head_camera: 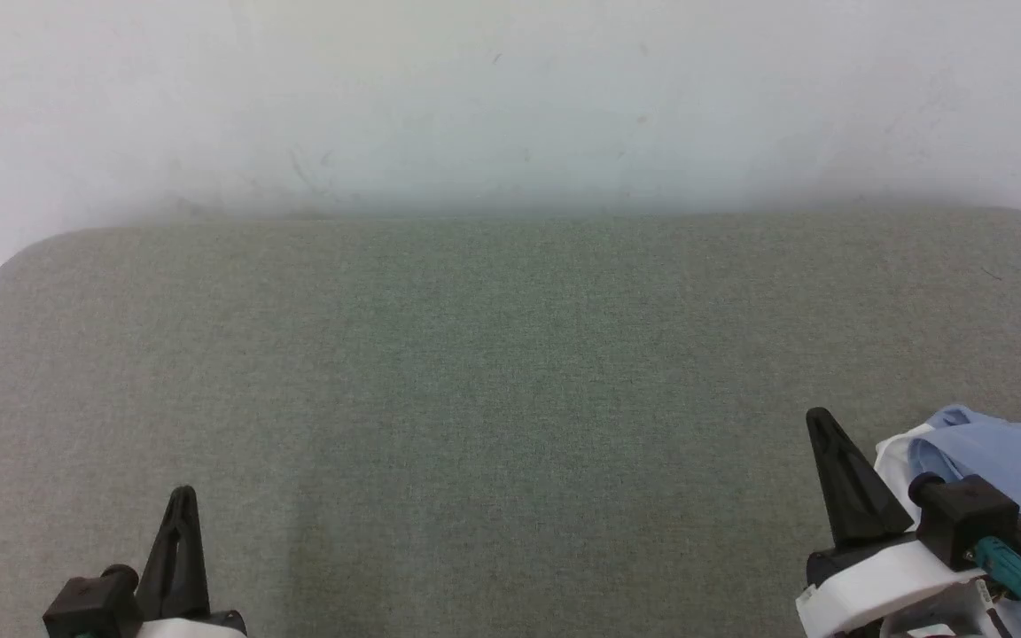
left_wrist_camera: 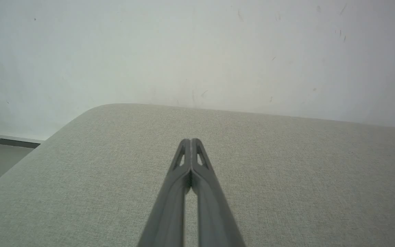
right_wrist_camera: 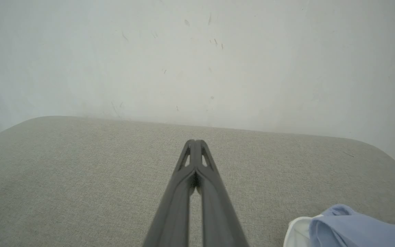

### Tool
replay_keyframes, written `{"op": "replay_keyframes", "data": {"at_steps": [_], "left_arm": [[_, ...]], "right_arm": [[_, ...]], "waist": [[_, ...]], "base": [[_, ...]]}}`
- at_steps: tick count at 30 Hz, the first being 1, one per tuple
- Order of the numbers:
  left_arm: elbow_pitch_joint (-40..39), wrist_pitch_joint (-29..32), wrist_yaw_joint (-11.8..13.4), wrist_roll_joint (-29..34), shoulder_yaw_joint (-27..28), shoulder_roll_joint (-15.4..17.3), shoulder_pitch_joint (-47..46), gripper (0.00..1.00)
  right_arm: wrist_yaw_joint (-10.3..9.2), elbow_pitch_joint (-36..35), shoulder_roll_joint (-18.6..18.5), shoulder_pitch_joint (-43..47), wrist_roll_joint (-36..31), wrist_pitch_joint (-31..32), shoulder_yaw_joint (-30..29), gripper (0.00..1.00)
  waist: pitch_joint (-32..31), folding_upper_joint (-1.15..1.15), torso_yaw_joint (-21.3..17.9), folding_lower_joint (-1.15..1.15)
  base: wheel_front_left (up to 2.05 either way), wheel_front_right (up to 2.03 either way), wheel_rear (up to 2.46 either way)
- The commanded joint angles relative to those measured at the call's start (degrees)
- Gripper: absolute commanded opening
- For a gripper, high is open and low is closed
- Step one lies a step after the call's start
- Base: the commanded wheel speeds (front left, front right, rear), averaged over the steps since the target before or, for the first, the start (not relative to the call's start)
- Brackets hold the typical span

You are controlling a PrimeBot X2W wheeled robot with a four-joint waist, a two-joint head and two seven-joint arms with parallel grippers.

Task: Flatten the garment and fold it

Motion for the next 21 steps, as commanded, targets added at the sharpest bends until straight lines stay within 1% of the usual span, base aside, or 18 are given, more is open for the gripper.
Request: {"op": "replay_keyframes", "data": {"at_steps": [1,21], "left_arm": [[-0.10,0.29,-0.24,0.67,-0.17,-0.33,-1.02,0.00],[-0.19,2.63,-1.00,3.31,-0.44,-1.85,-2.78,0.00]], "right_arm": [[-0.01,0.20,0.05,-0.56,-0.62,0.18,-0.09,0.00],[-0.02,0.71,0.10,-1.44,-1.67,1.23,-0.52,0.00]], "waist": [[0.00,0.00,-0.05,0.00],[-0.06,0.00,-0.75,0.00]], "base": [[0.00,0.00,0.00],[0.00,0.00,0.00]]}}
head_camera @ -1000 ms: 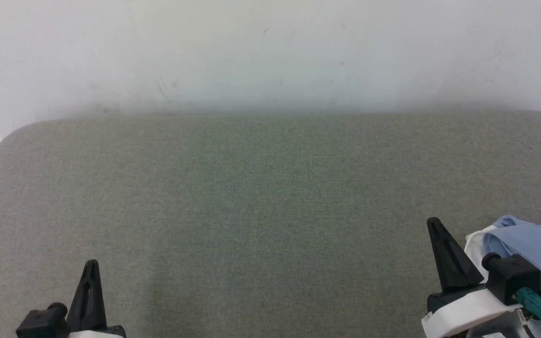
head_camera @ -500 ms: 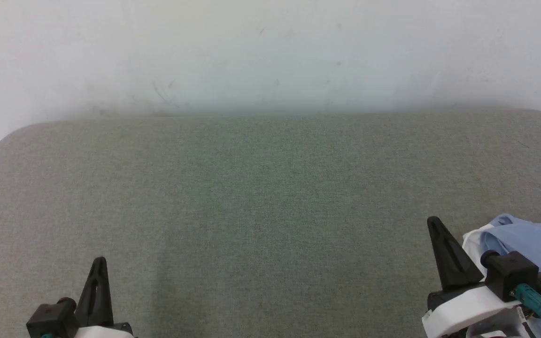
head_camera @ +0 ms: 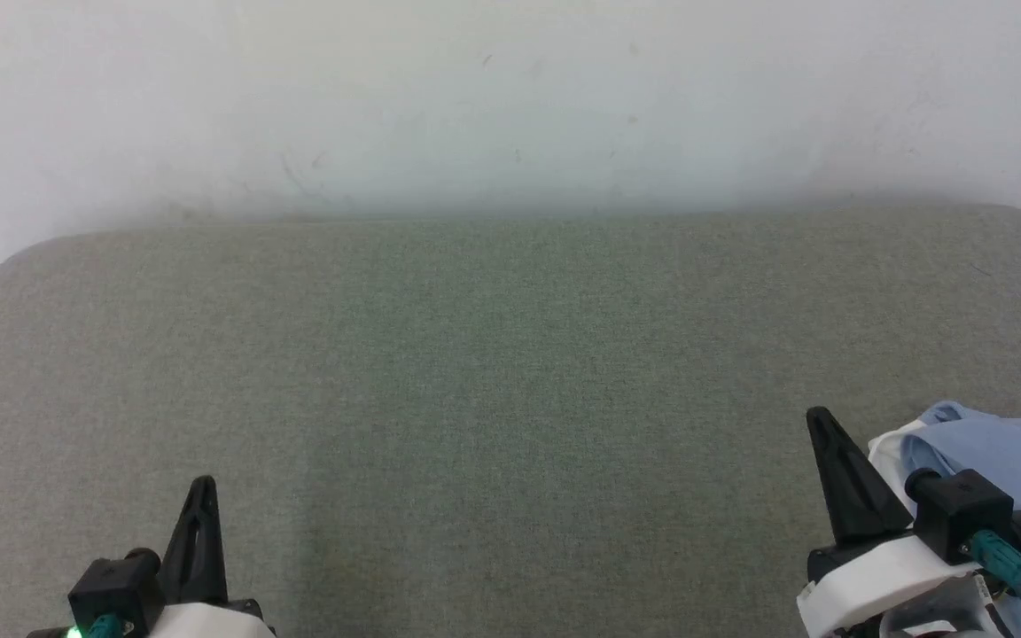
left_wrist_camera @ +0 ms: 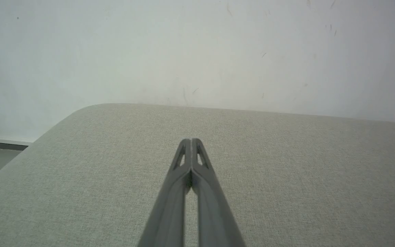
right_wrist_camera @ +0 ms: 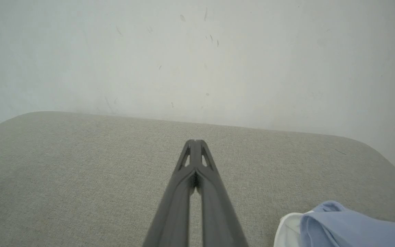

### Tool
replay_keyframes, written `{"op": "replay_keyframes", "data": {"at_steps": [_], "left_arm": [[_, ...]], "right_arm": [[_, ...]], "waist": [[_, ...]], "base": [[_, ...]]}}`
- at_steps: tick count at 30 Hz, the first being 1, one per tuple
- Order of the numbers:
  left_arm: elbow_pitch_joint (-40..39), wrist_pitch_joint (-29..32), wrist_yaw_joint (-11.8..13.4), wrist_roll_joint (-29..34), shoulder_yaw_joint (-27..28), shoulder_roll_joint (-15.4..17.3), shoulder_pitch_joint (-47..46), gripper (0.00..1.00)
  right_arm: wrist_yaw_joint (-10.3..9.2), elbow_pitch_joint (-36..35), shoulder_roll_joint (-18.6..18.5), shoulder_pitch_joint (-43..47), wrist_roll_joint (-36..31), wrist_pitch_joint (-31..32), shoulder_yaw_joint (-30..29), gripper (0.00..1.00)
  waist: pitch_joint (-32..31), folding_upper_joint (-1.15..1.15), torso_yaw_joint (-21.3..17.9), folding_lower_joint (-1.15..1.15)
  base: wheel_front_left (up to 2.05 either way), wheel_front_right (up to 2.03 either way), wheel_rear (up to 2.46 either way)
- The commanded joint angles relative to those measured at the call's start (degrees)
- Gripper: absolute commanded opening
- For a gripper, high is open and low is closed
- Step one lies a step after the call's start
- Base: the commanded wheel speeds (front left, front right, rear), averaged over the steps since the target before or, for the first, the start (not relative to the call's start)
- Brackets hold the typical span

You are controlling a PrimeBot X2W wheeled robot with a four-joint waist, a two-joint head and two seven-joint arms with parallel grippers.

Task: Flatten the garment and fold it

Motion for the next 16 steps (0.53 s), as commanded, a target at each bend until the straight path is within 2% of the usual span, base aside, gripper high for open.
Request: {"op": "replay_keyframes", "data": {"at_steps": [1,16], "left_arm": [[-0.18,0.31,-0.47,1.04,-0.18,-0.31,-1.42,0.00],[-0.25,2.06,-1.04,3.03,-0.39,-1.45,-2.75,0.00]], "right_arm": [[-0.02,0.24,0.10,-0.95,-0.68,0.28,-0.21,0.00],[-0.02,0.63,0.13,-1.61,-1.46,1.06,-0.54,0.00]], "waist": [[-0.01,0.00,-0.05,0.00],[-0.05,0.00,-0.58,0.00]], "base": [[0.00,0.00,0.00],[0.00,0.00,0.00]]}}
